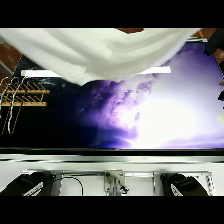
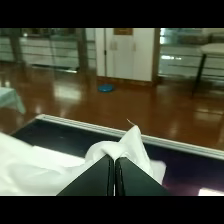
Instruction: Fold the shirts.
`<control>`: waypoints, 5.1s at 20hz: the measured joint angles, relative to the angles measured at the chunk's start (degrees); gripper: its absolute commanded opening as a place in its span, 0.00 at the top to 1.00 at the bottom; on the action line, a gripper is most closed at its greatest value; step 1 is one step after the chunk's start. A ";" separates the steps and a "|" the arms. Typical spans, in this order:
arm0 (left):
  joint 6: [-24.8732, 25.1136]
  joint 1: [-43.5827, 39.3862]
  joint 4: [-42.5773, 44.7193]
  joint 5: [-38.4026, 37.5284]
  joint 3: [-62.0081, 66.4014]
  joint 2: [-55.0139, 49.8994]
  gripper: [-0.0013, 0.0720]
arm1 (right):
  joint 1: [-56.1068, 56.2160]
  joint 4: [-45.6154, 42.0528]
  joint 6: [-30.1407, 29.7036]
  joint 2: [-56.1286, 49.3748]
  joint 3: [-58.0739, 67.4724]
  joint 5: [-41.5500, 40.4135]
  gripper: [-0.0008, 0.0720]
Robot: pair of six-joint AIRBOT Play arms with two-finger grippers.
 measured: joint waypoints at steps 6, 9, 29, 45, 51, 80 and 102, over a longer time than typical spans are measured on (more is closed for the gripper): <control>-2.82 0.02 11.34 -12.96 -5.66 1.60 0.94 | -0.02 -19.12 6.36 -0.66 1.18 19.80 0.89; -3.39 0.00 9.07 -9.22 -13.35 1.64 0.94 | -0.02 -16.44 7.32 -4.57 1.29 24.70 0.89; -16.79 3.06 4.37 16.13 -21.70 -8.85 0.94 | 0.28 11.06 6.58 -10.95 9.11 33.94 0.89; -17.05 13.29 7.30 4.04 -39.01 -16.41 0.14 | 29.22 16.65 14.01 -23.52 -41.72 -1.22 0.14; 0.15 16.20 9.31 -15.98 -40.06 -14.71 0.34 | 15.23 -3.85 9.70 -17.64 -32.83 14.80 0.15; 3.67 5.01 -44.48 17.99 -86.33 -15.43 0.94 | -26.80 8.90 -6.10 -20.87 -40.09 31.76 0.04; 9.38 5.03 -41.55 15.23 -73.48 4.11 0.94 | -4.24 22.80 -4.22 -33.88 -54.80 20.31 0.89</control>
